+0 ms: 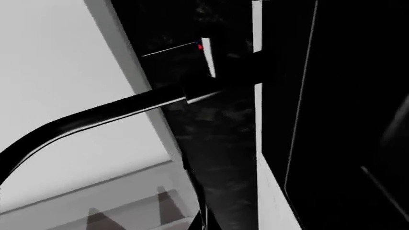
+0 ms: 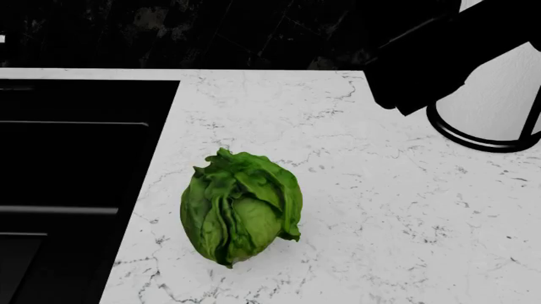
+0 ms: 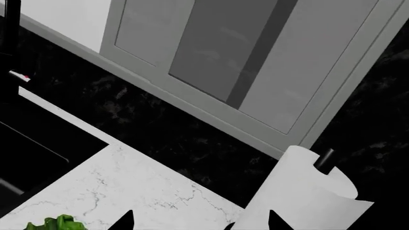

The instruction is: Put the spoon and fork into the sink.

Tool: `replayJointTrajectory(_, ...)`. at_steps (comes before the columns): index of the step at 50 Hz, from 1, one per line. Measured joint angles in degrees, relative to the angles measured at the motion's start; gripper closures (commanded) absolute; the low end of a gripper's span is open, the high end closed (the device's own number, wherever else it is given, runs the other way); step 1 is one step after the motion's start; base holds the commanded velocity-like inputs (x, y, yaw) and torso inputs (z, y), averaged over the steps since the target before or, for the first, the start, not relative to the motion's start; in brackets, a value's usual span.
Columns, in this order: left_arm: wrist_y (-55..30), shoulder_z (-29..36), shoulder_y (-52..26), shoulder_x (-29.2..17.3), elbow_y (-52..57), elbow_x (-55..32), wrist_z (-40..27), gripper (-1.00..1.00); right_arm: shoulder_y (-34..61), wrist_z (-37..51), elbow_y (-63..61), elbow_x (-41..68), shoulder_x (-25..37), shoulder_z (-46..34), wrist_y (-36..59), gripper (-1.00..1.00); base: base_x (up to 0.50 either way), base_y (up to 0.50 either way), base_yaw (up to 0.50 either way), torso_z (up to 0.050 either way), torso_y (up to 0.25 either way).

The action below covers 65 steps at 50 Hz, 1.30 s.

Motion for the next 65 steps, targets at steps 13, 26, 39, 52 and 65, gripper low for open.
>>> replayJointTrajectory(13,-0.99,5.68,0.42,-1.26,2.32,1.11,7.19,1.00,0.23,0.07,-0.29,0.46,0.19,-0.37,-0.32,-1.00,0.00,0.00,0.00,0.000,0.000)
replayJointTrajectory(26,-1.55,5.92,0.38,-1.80,3.71,1.23,8.51,-1.00,0.45,0.05,-0.62,0.95,0.41,-0.72,-0.54,-1.00,0.00,0.00,0.00,0.000,0.000)
replayJointTrajectory(39,-2.85,-7.55,1.47,-3.31,11.54,-5.91,3.98,-1.00,0.54,-0.05,-1.04,1.38,0.87,-0.72,-1.06,-1.00,0.00,0.00,0.00,0.000,0.000)
replayJointTrajectory(52,-7.94,-34.80,6.05,-4.20,29.90,-19.71,-1.86,-1.00,0.33,0.75,-2.36,3.03,2.02,-0.34,-2.60,-1.00,0.00,0.00,0.00,0.000,0.000)
replayJointTrajectory(65,-19.30,-57.91,11.45,-0.81,48.45,-28.68,-4.47,-1.00,-1.90,2.27,-6.16,6.10,5.38,0.85,-6.02,-1.00,0.00,0.00,0.00,0.000,0.000)
